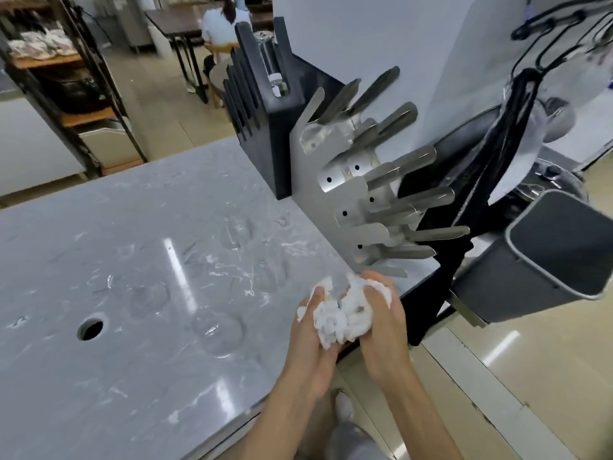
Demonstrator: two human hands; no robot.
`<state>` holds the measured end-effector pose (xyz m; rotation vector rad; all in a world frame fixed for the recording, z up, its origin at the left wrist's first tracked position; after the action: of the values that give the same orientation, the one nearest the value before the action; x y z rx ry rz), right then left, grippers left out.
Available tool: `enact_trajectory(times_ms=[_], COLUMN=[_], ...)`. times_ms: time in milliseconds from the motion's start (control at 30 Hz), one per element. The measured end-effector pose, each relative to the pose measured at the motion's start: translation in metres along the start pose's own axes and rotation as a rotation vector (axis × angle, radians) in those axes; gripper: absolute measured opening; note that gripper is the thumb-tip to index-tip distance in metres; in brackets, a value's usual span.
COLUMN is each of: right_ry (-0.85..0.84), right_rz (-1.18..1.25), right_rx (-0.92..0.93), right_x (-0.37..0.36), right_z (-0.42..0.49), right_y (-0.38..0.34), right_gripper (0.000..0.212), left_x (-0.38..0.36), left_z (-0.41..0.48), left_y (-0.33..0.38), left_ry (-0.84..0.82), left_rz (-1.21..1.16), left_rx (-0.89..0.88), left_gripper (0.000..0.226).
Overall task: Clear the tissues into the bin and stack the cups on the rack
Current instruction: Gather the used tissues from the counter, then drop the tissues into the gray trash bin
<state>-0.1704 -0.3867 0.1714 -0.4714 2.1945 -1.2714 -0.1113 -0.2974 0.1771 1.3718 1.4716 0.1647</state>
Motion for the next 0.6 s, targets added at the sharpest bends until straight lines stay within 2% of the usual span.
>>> enact_trajectory(times_ms=[33,67,167,267,333,467,600], right_ry=[0.031,0.082,0.238,0.313,0.292,0.052,0.059], right_rz=[0.094,0.087,-0.019,-0.032,-0.037,-0.25,-0.373], right_rx=[-0.044,-0.026,0.167,0.348,0.385,0.374,0.483], right_x=[0.008,0.014,0.029,0.06,0.088,0.143,0.211], right_z=[-0.002,-0.003,-0.005,0.008,0.026,0.063,0.096], right_y=[0.0,-0.001,-0.011,-0.041,-0.065,-0.094,-0.129], right_gripper=[0.018,0.017,0.026,0.024,0.021,0.023,0.024], left_x=[-0.005,-0.011,-0.033,-0.061,-0.094,-0.181,-0.255], left_z=[-0.001,-0.001,0.002,0.016,0.025,0.037,0.06], left_y=[-0.004,-0.01,-0.034,-0.053,-0.068,-0.122,-0.167], left_ry=[0.02,0.036,0.089,0.139,0.09,-0.003,-0.126], left_rz=[0.034,0.058,0.08,0.034,0.013,0.026,0.064], left_rx=[-0.031,-0.051,-0.087,-0.135,-0.154,-0.16,-0.175], left_gripper=[0.034,0.025,0.012,0.009,0.007,0.006,0.016])
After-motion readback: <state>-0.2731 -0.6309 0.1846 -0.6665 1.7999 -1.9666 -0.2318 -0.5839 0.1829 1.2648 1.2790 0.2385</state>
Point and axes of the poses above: each hand's wrist, its own z-axis towards the middle knuckle, its own x-axis out of the back of the hand, y = z × x, the point moved 1 cm from there along z, towards the middle knuckle, and after that the axes turned 13 degrees about -x, right-handed, at the moved point
